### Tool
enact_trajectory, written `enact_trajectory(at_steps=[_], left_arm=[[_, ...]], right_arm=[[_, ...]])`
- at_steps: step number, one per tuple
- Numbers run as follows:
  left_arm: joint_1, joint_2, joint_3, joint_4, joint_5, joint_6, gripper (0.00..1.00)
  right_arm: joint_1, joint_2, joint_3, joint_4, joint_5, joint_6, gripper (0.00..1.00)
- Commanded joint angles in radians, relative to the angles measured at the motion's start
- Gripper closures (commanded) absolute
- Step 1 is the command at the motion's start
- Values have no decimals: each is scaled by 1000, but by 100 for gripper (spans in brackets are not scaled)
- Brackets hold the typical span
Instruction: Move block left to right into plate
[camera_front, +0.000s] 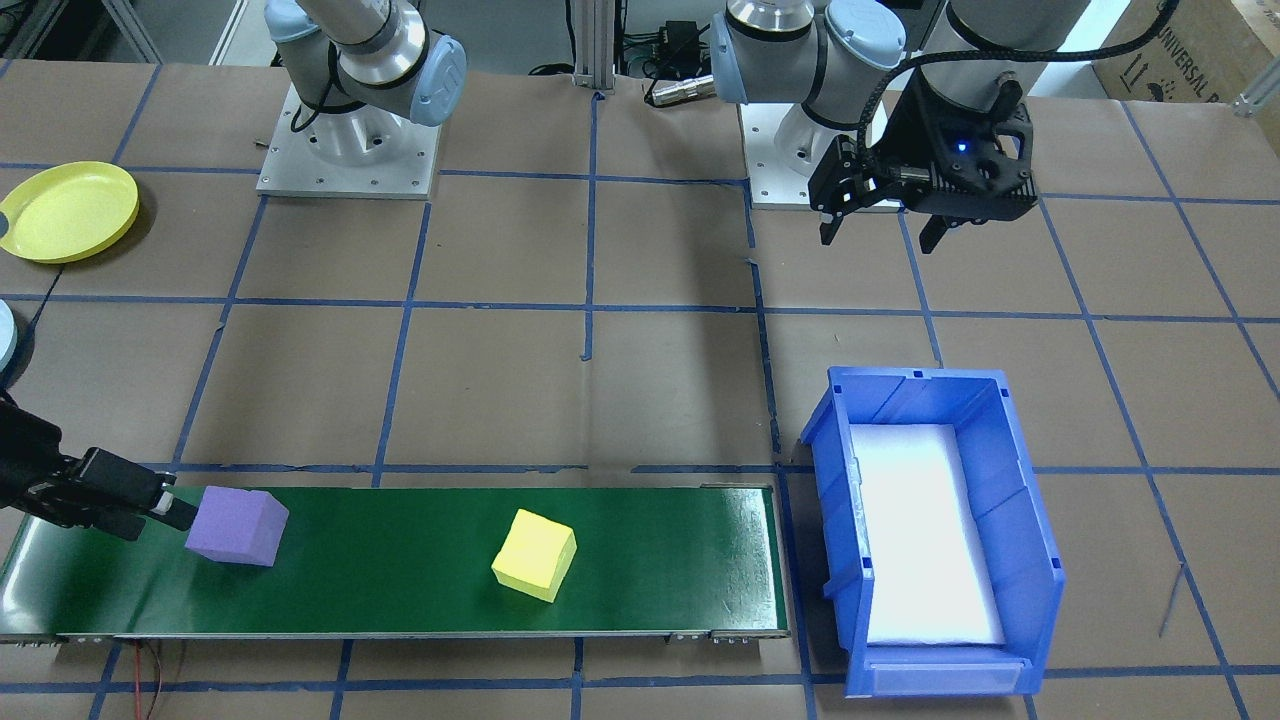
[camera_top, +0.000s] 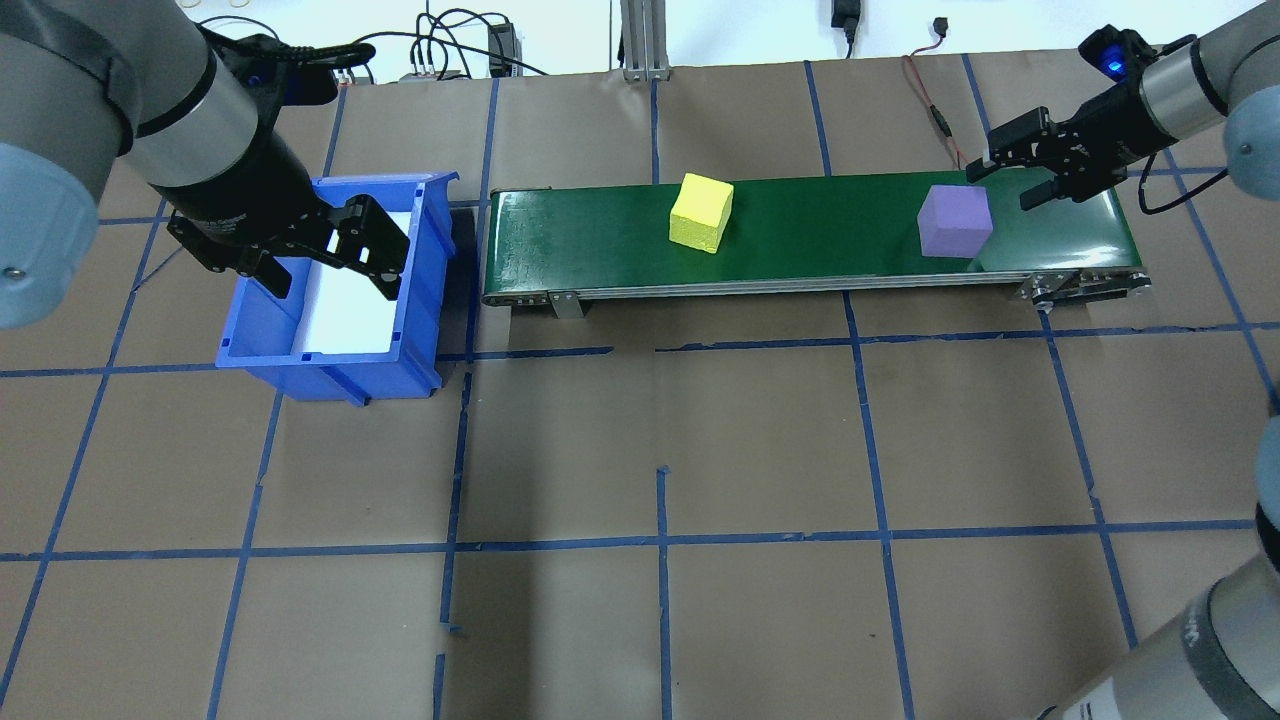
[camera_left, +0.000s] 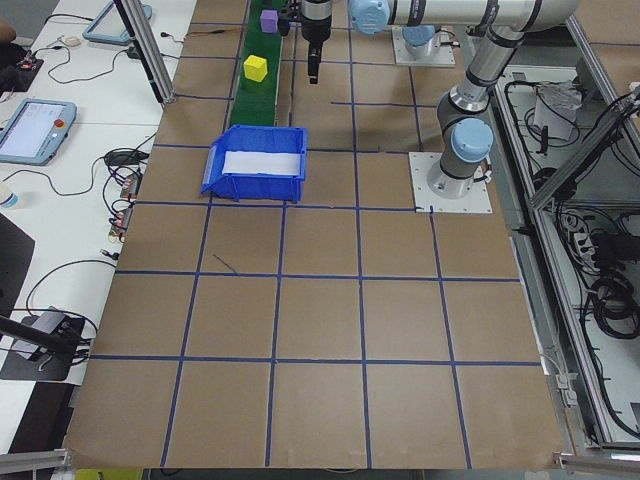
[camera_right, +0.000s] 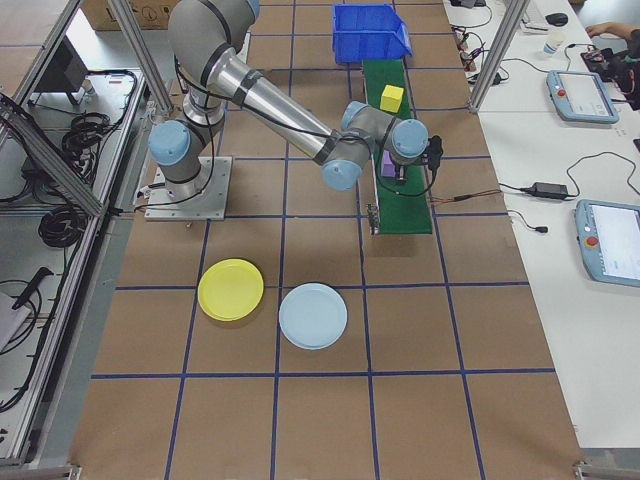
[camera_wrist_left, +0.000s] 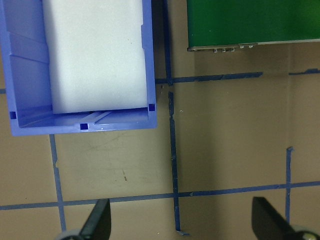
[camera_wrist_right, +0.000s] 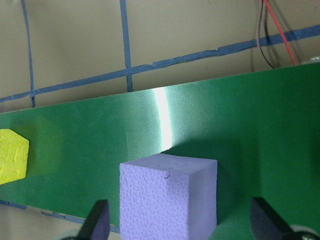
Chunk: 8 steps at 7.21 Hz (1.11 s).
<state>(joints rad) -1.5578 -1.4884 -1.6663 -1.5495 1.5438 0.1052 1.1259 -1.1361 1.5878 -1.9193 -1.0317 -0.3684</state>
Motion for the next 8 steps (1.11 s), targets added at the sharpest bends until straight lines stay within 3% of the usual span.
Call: enact_trajectory(at_steps=[1, 5, 6, 7, 8], left_arm=[[-5, -1, -1, 6, 1, 7, 0], [-5, -1, -1, 11, -1, 5, 0], [-5, -1, -1, 11, -2, 5, 0], [-5, -1, -1, 9, -2, 5, 0], [-7, -3, -3, 8, -2, 4, 0]], right_arm=[[0, 7, 6, -7, -10, 6, 0], [0, 25, 6, -65, -22, 12, 0], [0, 39, 1, -79, -80, 16, 0], [0, 38, -3, -87, -97, 16, 1], [0, 39, -3, -87, -122, 16, 12]])
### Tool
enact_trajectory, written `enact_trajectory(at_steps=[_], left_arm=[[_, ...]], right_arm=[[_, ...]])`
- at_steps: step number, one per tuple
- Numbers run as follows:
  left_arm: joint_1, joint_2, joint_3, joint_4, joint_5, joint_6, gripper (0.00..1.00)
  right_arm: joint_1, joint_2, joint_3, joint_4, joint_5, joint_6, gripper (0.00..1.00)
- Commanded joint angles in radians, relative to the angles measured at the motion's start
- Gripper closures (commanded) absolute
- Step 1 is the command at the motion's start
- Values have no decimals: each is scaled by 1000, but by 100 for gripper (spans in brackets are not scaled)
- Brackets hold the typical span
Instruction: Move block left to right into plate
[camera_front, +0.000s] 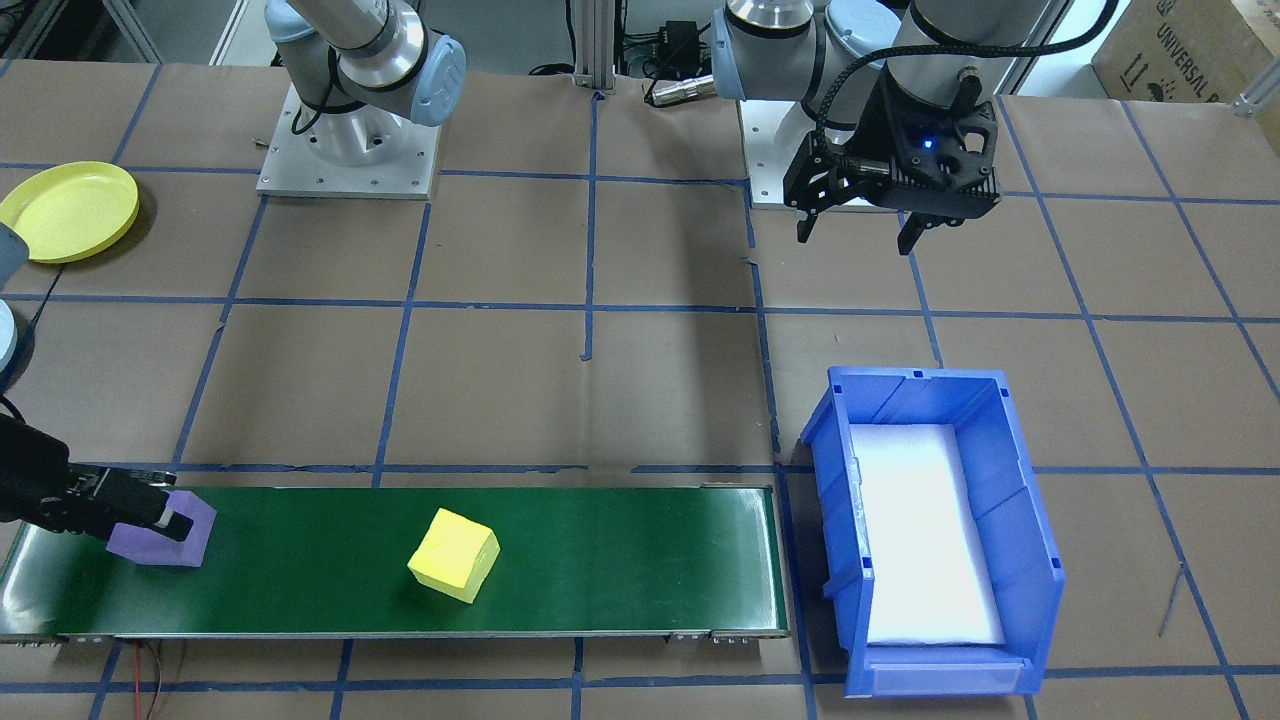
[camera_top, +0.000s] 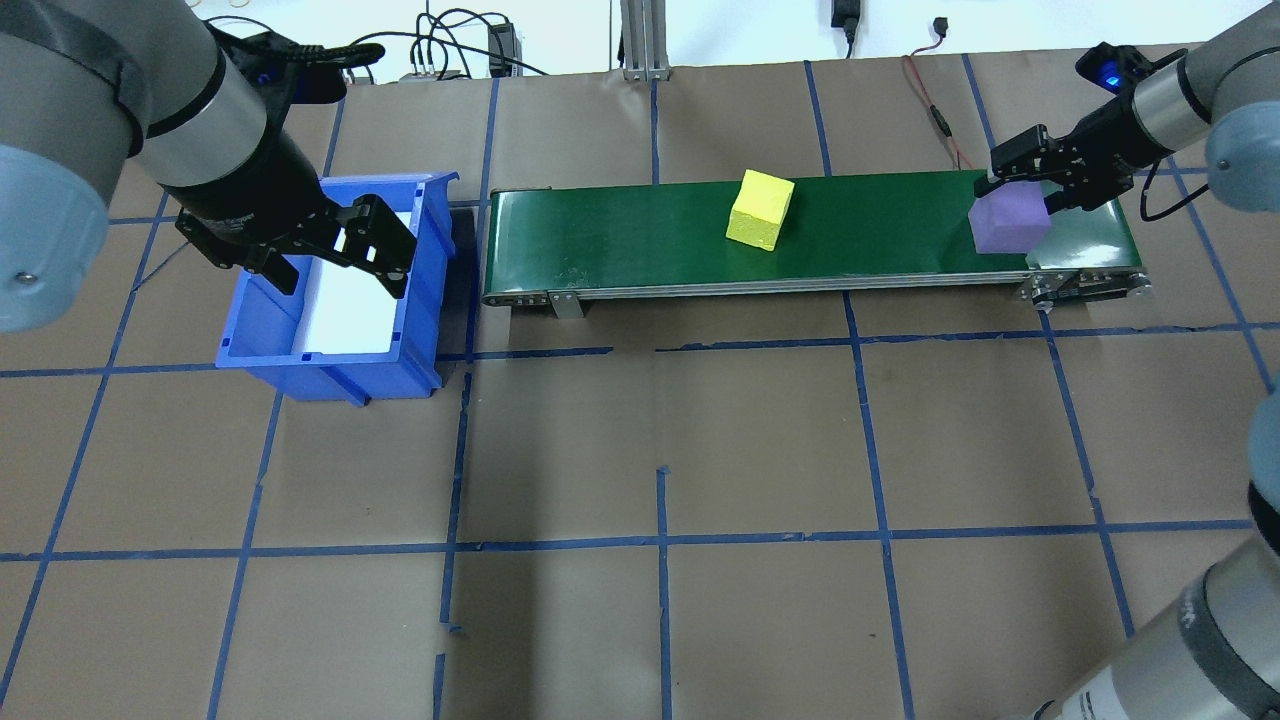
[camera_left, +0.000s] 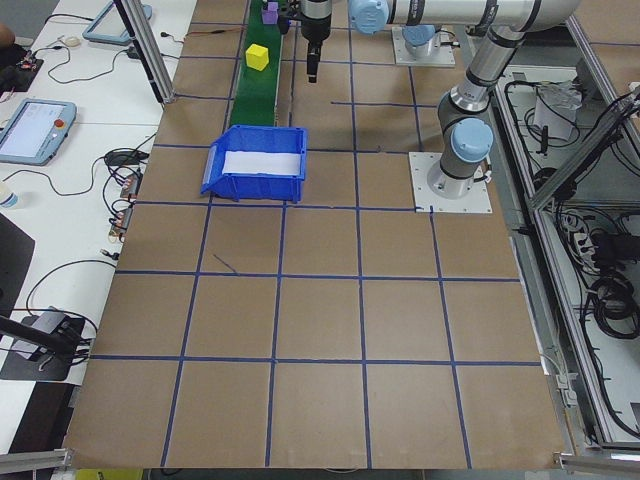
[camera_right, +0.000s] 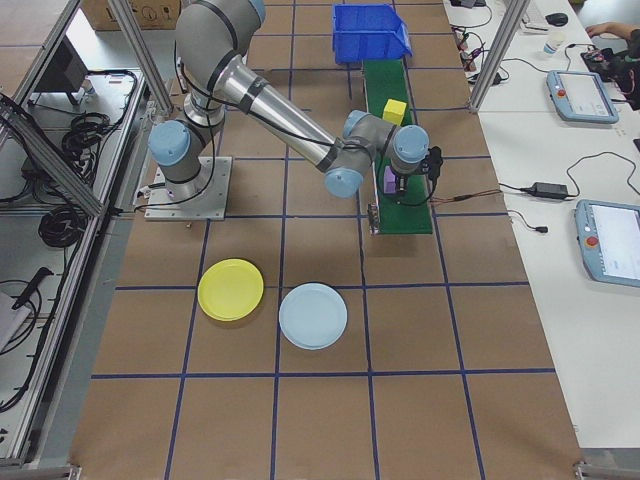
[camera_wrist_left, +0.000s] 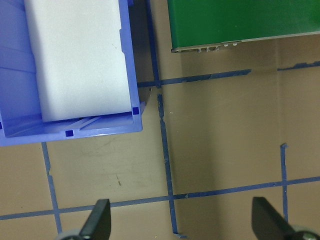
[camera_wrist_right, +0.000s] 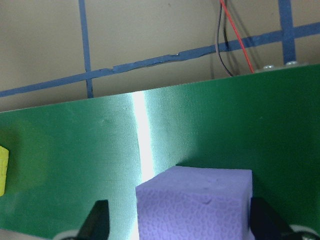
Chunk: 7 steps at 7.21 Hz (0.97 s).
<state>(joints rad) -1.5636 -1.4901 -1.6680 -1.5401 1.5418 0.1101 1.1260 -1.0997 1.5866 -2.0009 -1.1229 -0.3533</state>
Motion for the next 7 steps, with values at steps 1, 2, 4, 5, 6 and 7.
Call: enact_trajectory(at_steps=[1, 2, 4, 5, 6, 7], left_arm=[[-1, -1, -1, 0, 0, 0, 0], [-1, -1, -1, -2, 0, 0, 0], [-1, -1, -1, -3, 0, -1, 0], [-1, -1, -1, -3, -2, 0, 0], [-1, -1, -3, -3, -2, -1, 0], [-1, -1, -3, -3, -2, 0, 0]], right_arm=[[0, 1, -4, -5, -88, -1, 32], [0, 0, -4, -5, -109, -12, 57], [0, -29, -45, 5, -217, -79, 77], [-5, -57, -59, 11, -420, -271, 83], [-68, -92, -53, 16, -464, -336, 85], [-168, -103, -37, 34, -457, -414, 84]])
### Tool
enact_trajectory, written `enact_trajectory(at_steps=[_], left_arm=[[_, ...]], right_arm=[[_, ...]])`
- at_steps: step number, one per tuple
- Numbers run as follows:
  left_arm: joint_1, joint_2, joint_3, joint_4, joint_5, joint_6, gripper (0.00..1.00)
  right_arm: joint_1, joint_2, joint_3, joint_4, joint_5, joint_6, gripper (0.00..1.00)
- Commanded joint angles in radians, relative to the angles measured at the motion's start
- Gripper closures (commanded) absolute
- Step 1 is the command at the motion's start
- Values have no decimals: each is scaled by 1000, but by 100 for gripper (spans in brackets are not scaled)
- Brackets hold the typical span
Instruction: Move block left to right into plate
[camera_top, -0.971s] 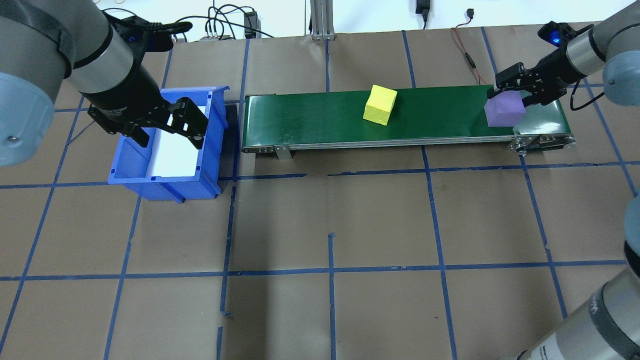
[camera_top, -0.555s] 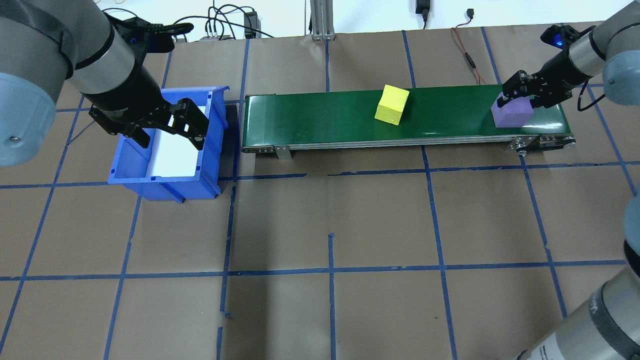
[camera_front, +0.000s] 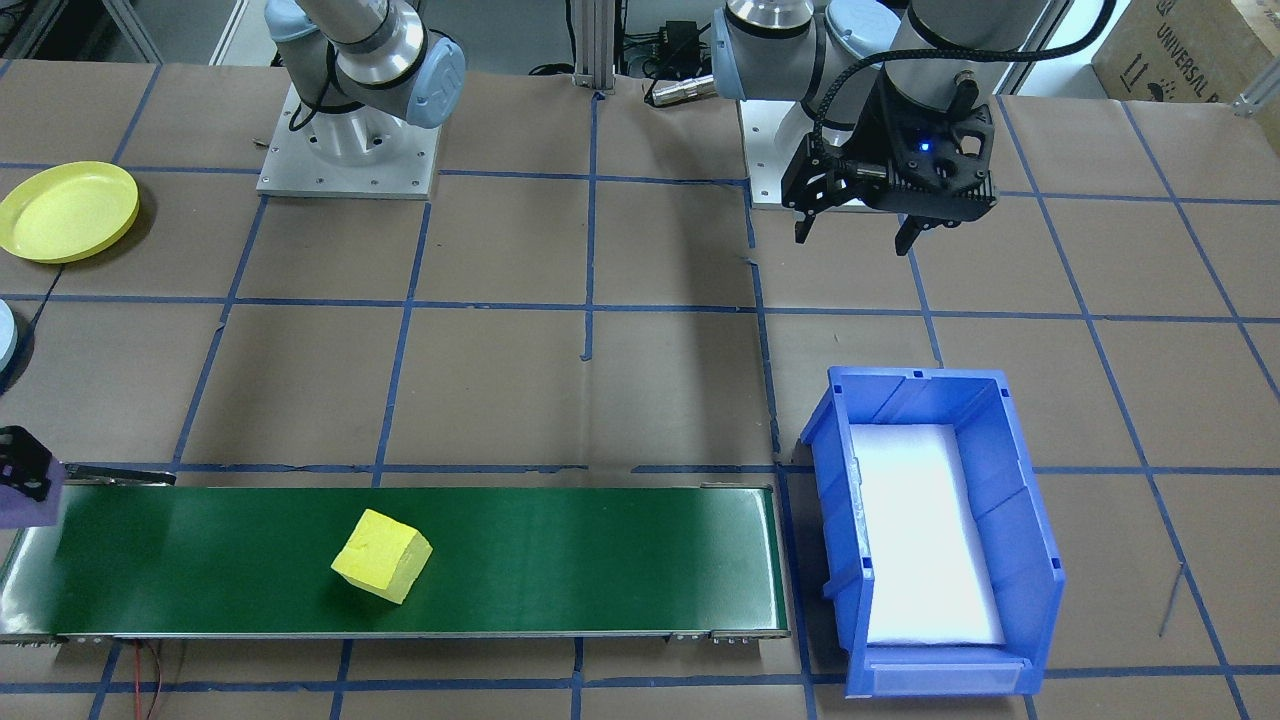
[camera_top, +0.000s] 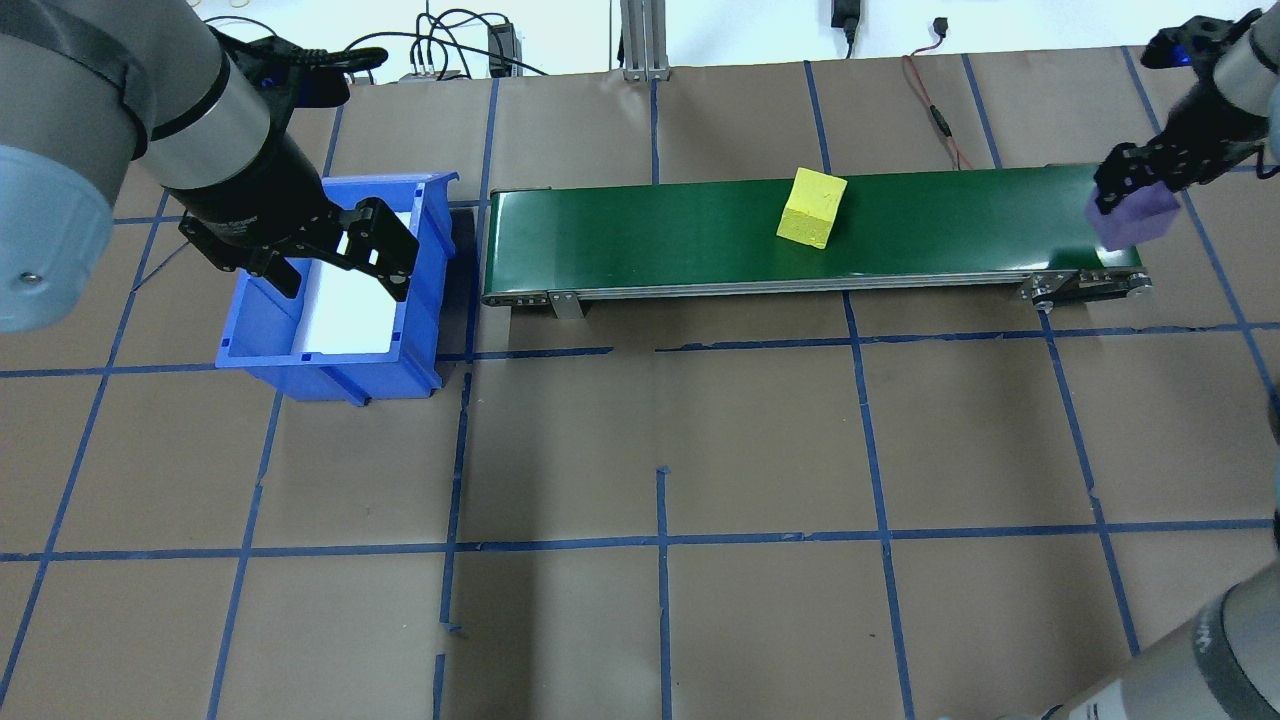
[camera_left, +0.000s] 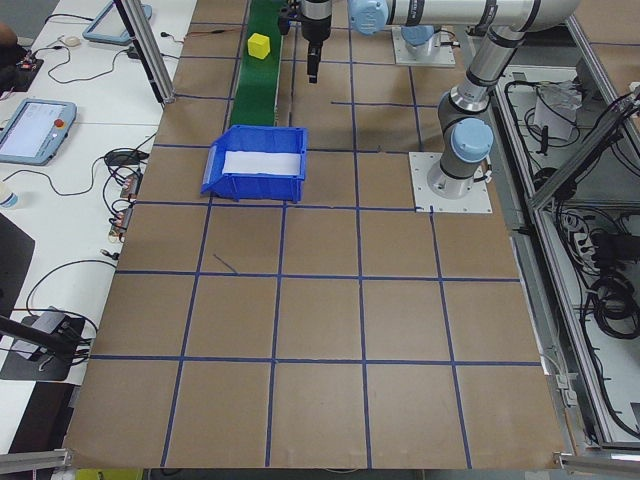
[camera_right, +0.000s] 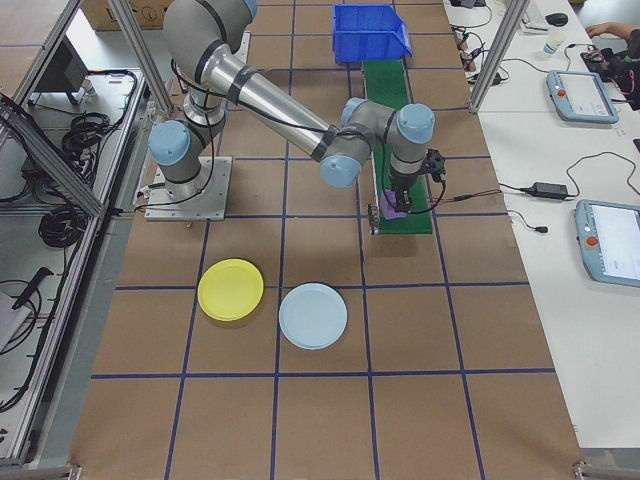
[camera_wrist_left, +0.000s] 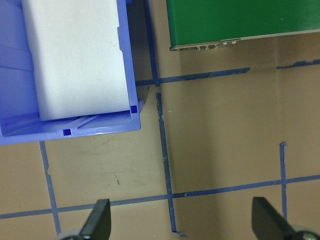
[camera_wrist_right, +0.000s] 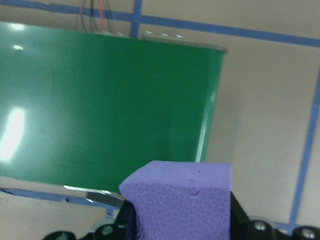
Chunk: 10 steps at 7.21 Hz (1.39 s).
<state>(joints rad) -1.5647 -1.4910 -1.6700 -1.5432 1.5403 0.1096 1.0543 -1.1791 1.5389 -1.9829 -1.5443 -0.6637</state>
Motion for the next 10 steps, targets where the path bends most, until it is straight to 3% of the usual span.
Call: enact_trajectory(at_steps=[1, 4, 6, 7, 8, 10], left_arm=[[0, 0, -1, 0, 0, 1, 0], [0, -3, 1, 0, 0, -1, 0], [0, -3, 1, 0, -2, -4, 0], [0, -2, 1, 1, -3, -8, 0], [0, -2, -1, 0, -3, -8, 0], [0, -2, -1, 0, -3, -2, 0]], right_arm=[[-234, -27, 16, 44, -34, -229, 84], [-486, -27, 59, 42, -33, -466, 84], [-555, -27, 181, 30, -28, -474, 82], [-559, -30, 196, 6, -25, -462, 54], [-559, -28, 194, -38, 30, -464, 29], [-557, -31, 191, -91, 52, -461, 9]])
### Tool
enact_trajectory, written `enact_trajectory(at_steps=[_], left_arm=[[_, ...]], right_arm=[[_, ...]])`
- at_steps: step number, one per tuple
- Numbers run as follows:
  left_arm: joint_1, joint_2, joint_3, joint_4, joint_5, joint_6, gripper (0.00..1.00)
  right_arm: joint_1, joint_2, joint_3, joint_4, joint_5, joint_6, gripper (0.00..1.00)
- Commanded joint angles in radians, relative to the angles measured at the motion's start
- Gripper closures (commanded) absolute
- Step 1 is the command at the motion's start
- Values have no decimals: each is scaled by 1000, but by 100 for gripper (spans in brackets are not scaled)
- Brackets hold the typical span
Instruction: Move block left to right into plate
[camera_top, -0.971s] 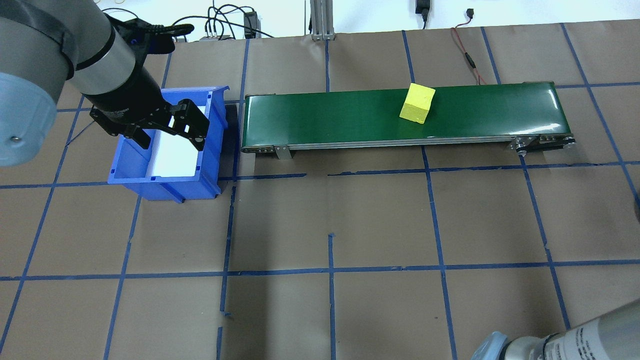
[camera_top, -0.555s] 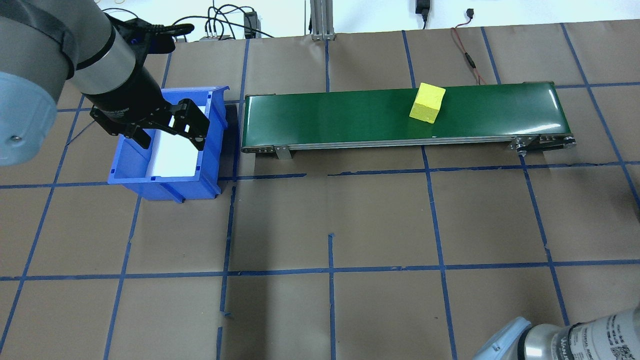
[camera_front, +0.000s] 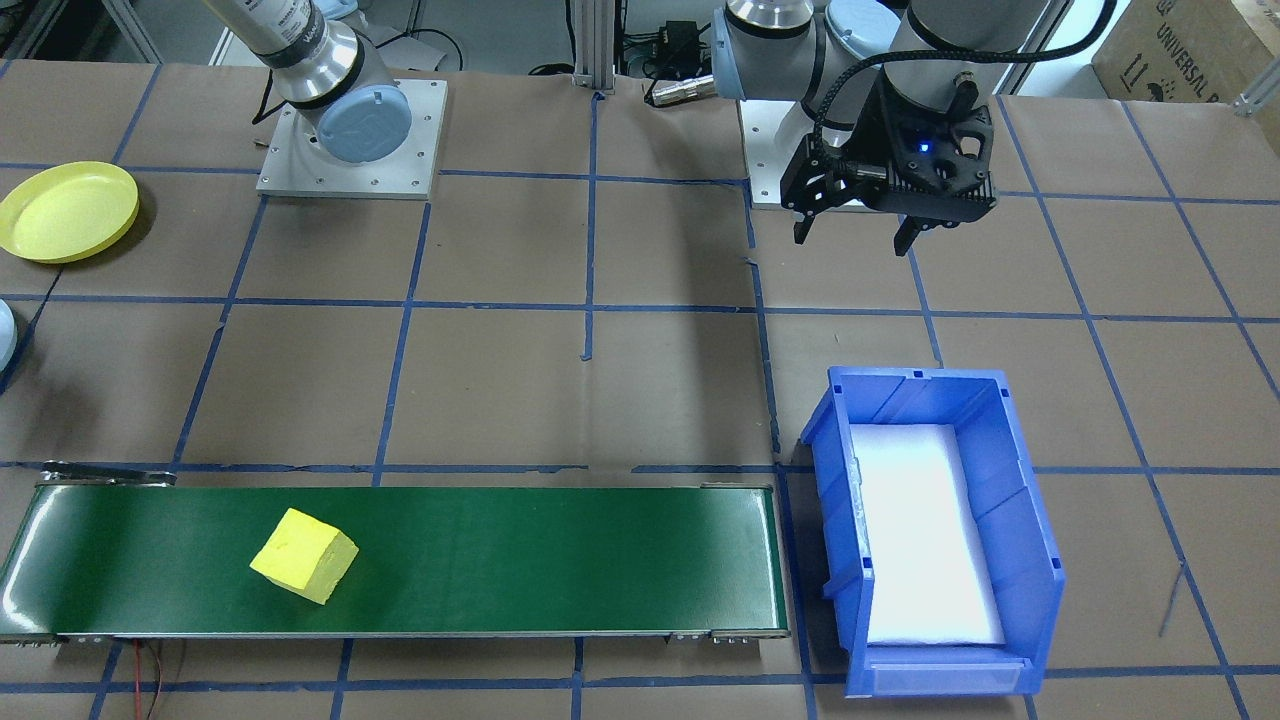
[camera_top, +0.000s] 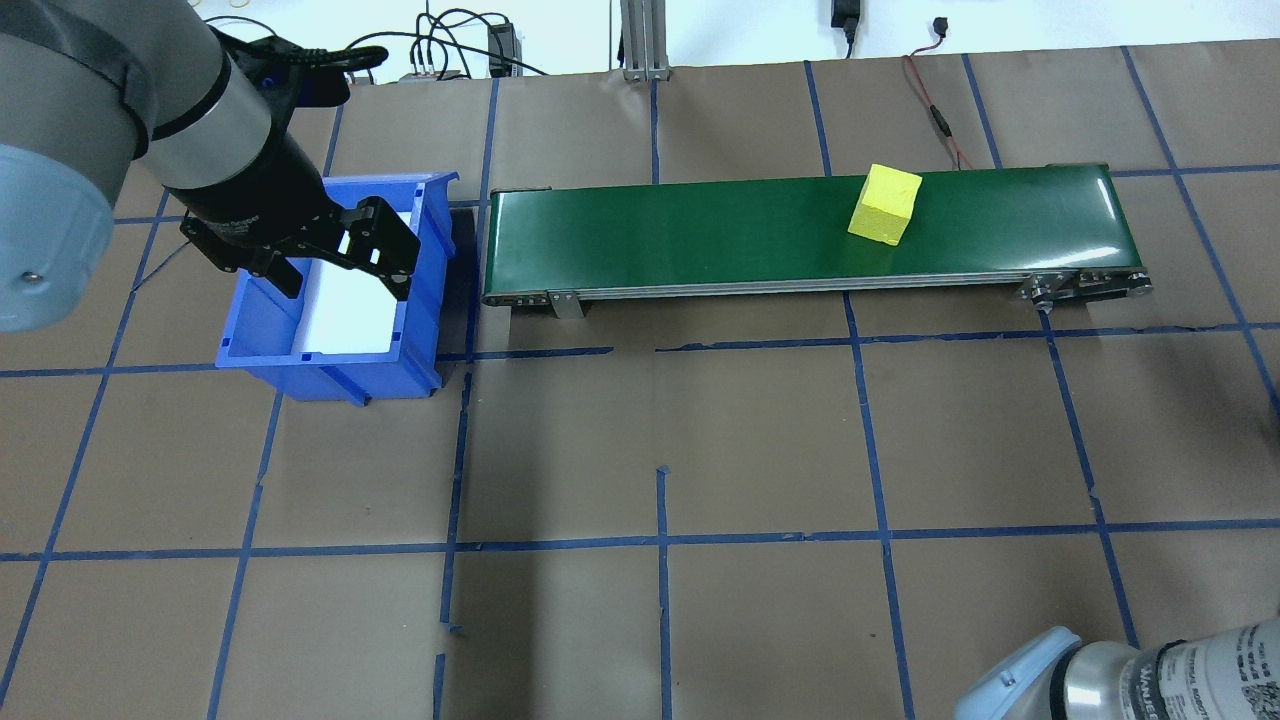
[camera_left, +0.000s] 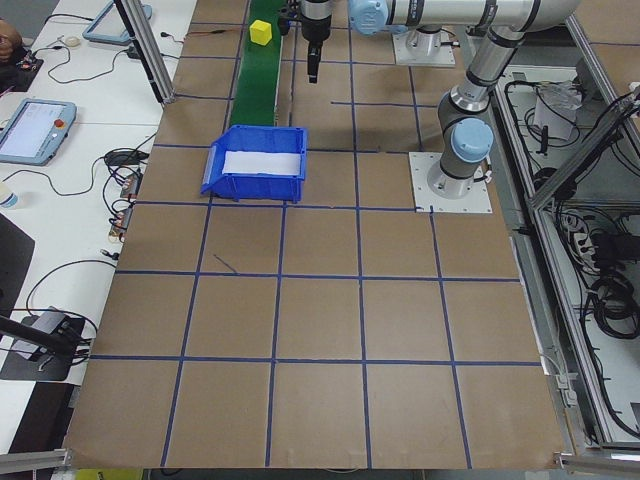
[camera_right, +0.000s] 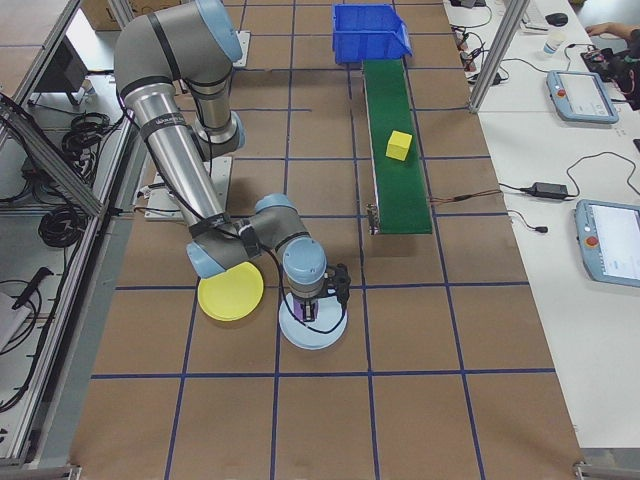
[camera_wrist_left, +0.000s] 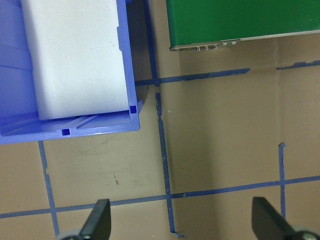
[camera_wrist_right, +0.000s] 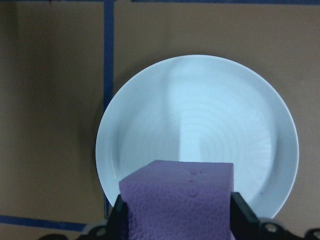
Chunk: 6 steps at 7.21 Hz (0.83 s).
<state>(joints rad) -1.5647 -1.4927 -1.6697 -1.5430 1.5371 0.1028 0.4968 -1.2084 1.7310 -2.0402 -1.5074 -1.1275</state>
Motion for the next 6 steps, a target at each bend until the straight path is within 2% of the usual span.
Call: enact_trajectory(at_steps=[1, 3, 4, 5, 6], left_arm=[[0, 0, -1, 0, 0, 3, 0], [0, 0, -1, -2, 1, 5, 0], [0, 0, -1, -2, 0, 5, 0], [0, 0, -1, -2, 0, 6, 0], [0, 0, -1, -2, 0, 5, 0]], right_arm=[[0, -2, -2, -26, 16, 9, 2], [49, -32, -8, -8, 13, 104, 0], [142, -63, -13, 29, 12, 212, 0], [254, -74, -31, 32, 18, 317, 0], [337, -63, -56, 32, 101, 486, 0]])
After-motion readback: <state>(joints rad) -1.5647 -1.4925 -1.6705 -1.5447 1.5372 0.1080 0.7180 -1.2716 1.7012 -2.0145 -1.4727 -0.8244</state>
